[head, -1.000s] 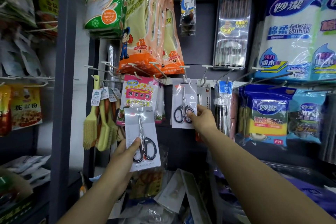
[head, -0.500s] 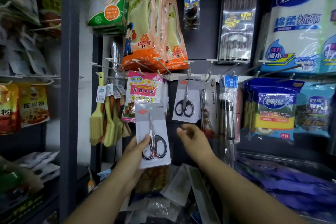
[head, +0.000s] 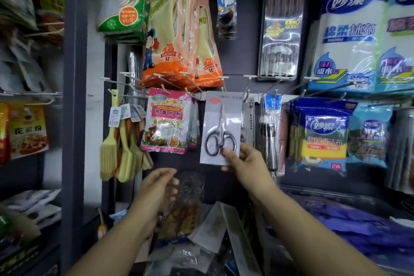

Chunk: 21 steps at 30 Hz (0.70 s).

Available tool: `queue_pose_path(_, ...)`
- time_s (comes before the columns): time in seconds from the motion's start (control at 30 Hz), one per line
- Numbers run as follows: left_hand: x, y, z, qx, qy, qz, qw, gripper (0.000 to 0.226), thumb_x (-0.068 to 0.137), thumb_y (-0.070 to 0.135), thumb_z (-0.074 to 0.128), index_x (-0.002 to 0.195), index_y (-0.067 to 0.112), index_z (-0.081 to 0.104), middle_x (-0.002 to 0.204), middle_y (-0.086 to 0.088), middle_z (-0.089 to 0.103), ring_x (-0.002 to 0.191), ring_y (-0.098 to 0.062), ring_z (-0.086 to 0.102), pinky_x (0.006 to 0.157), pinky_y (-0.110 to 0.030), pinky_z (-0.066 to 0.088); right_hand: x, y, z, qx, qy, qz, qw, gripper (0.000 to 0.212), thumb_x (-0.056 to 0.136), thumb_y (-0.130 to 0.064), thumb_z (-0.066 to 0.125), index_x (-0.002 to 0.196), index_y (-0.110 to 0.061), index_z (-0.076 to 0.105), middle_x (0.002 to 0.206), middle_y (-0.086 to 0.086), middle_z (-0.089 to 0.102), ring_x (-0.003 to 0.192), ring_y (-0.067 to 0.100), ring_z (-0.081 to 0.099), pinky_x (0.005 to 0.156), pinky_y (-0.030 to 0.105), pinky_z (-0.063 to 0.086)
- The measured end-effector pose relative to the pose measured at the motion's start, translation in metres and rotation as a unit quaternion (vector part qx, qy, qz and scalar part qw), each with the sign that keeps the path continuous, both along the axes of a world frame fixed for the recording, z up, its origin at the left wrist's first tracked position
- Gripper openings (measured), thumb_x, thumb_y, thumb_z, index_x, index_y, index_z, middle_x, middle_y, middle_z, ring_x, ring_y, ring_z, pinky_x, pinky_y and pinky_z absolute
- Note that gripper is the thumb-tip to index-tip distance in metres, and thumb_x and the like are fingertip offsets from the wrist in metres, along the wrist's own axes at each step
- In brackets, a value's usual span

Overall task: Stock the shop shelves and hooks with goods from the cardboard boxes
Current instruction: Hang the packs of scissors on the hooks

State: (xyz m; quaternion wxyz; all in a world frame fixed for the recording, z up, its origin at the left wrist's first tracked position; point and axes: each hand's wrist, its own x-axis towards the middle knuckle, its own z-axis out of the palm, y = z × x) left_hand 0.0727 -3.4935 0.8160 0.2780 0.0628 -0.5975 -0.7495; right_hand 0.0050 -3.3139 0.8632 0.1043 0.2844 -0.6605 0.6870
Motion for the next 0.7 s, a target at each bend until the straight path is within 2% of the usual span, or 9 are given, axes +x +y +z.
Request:
queue_pose_path(0.07, 0.003, -0.007, -0.003, -0.003, -0.014, 0.013, 1.000, 0.012, 0.096, 0.010, 0.050, 0.089, 0.011, 0.060, 0.067, -0.005, 0.058, 0.053, -0.016, 0.049, 0.052, -0.026, 0.038, -0.004, 0.000, 0.012, -0.002, 0.007, -0.009, 1.000, 0.019, 0.093, -0.014, 0.059, 0.107, -0.002, 0.061, 0.088, 0.003, 0.068, 0.061, 0.003, 0.065, 0.064, 0.021, 0.056)
queue_pose_path(0.17, 0.008, -0.011, -0.007, -0.005, -0.026, 0.018, 0.999, 0.012, 0.096, 0.008, 0.049, 0.090, 0.010, 0.060, 0.067, -0.005, 0.057, 0.051, -0.015, 0.049, 0.045, -0.021, 0.039, -0.008, -0.003, 0.024, 0.002, 0.008, -0.014, 1.000, 0.024, 0.093, -0.020, 0.060, 0.108, -0.002, 0.062, 0.093, 0.005, 0.070, 0.060, 0.005, 0.067, 0.080, 0.036, 0.057)
queue_pose_path(0.2, 0.009, -0.011, -0.008, -0.005, -0.026, 0.019, 0.999, 0.012, 0.096, 0.008, 0.049, 0.091, 0.010, 0.060, 0.068, -0.006, 0.057, 0.051, -0.015, 0.049, 0.045, -0.021, 0.038, -0.009, -0.003, 0.027, 0.003, 0.006, -0.013, 1.000, 0.023, 0.093, -0.020, 0.061, 0.107, -0.002, 0.062, 0.094, 0.007, 0.070, 0.061, 0.006, 0.067, 0.081, 0.037, 0.058)
queue_pose_path(0.27, 0.011, -0.012, -0.009, -0.007, -0.024, 0.021, 0.999, 0.012, 0.097, 0.007, 0.048, 0.092, 0.009, 0.059, 0.069, -0.007, 0.057, 0.050, -0.014, 0.050, 0.046, -0.022, 0.038, -0.009, -0.005, 0.031, 0.001, -0.001, -0.012, 1.000, 0.014, 0.093, -0.018, 0.060, 0.099, -0.005, 0.063, 0.090, 0.005, 0.070, 0.061, 0.007, 0.067, 0.067, 0.025, 0.058)
queue_pose_path(0.33, 0.012, -0.011, -0.009, -0.006, -0.024, 0.021, 0.999, 0.012, 0.097, 0.007, 0.048, 0.093, 0.008, 0.059, 0.070, -0.007, 0.056, 0.050, -0.014, 0.050, 0.044, -0.021, 0.039, -0.011, -0.006, 0.032, -0.001, -0.009, -0.009, 1.000, 0.006, 0.094, -0.016, 0.059, 0.090, -0.013, 0.062, 0.083, 0.000, 0.069, 0.054, 0.004, 0.065, 0.048, 0.012, 0.048)
queue_pose_path(0.43, 0.014, -0.010, -0.008, -0.006, -0.021, 0.013, 1.000, 0.012, 0.097, 0.005, 0.047, 0.095, 0.007, 0.058, 0.071, -0.008, 0.055, 0.051, -0.014, 0.049, 0.040, -0.019, 0.038, -0.013, -0.007, 0.030, -0.007, -0.020, -0.017, 1.000, 0.013, 0.094, -0.015, 0.059, 0.081, -0.017, 0.060, 0.076, -0.003, 0.067, 0.047, 0.001, 0.061, 0.039, 0.010, 0.041)
queue_pose_path(0.53, 0.015, -0.009, -0.010, -0.020, -0.025, 0.013, 0.999, 0.012, 0.096, 0.005, 0.048, 0.094, 0.008, 0.060, 0.071, -0.008, 0.057, 0.055, -0.016, 0.051, 0.045, -0.022, 0.042, -0.022, -0.011, 0.027, -0.018, -0.048, -0.022, 0.998, 0.006, 0.093, -0.014, 0.060, 0.093, -0.009, 0.063, 0.076, -0.003, 0.066, 0.055, 0.005, 0.062, 0.053, 0.016, 0.054)
queue_pose_path(0.63, 0.015, -0.008, -0.012, -0.024, -0.027, 0.010, 0.999, 0.012, 0.095, 0.006, 0.049, 0.095, 0.008, 0.061, 0.073, -0.009, 0.059, 0.058, -0.017, 0.051, 0.053, -0.027, 0.041, -0.040, -0.019, 0.026, -0.024, -0.080, -0.043, 0.996, 0.023, 0.092, -0.015, 0.062, 0.110, -0.001, 0.060, 0.080, -0.001, 0.065, 0.061, 0.009, 0.062, 0.061, 0.021, 0.057)
queue_pose_path(0.7, 0.016, -0.007, -0.013, -0.025, -0.027, 0.005, 0.999, 0.012, 0.096, 0.006, 0.050, 0.095, 0.008, 0.062, 0.073, -0.008, 0.059, 0.058, -0.017, 0.052, 0.053, -0.027, 0.042, -0.050, -0.024, 0.027, -0.025, -0.101, -0.055, 0.993, 0.015, 0.092, -0.015, 0.063, 0.102, -0.004, 0.060, 0.080, -0.001, 0.061, 0.066, 0.011, 0.060, 0.063, 0.024, 0.056)
